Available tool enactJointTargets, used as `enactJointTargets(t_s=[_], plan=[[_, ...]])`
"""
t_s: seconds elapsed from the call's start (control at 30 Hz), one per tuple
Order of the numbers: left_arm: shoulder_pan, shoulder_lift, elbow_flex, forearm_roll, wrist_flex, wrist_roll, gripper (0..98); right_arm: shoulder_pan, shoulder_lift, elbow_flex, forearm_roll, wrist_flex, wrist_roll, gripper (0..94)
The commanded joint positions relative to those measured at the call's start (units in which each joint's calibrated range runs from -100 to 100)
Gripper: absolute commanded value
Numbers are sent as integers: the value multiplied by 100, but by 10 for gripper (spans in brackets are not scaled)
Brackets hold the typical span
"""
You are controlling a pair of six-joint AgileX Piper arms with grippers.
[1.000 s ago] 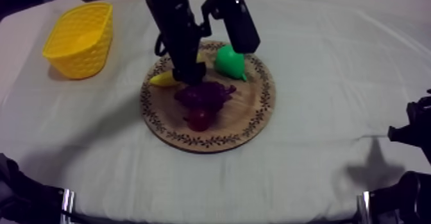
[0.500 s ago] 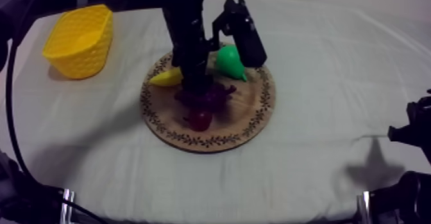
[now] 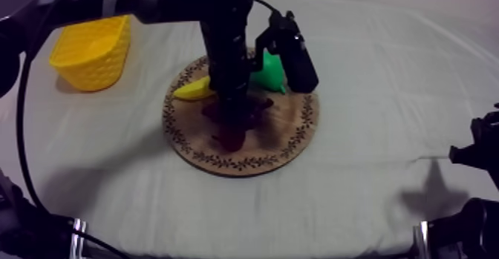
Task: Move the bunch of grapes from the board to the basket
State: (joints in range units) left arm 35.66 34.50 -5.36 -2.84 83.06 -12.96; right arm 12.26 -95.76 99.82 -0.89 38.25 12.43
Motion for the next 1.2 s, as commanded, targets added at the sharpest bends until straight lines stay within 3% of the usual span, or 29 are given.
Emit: enactJointTargets(t_s=[0.0,1.17], plan=[[7,45,-16,-1,7,18,881,-1,1,-5,-1,-2,0,3],[21,963,-602,-47,411,245,920,-1,1,-5,-1,-2,0,3]])
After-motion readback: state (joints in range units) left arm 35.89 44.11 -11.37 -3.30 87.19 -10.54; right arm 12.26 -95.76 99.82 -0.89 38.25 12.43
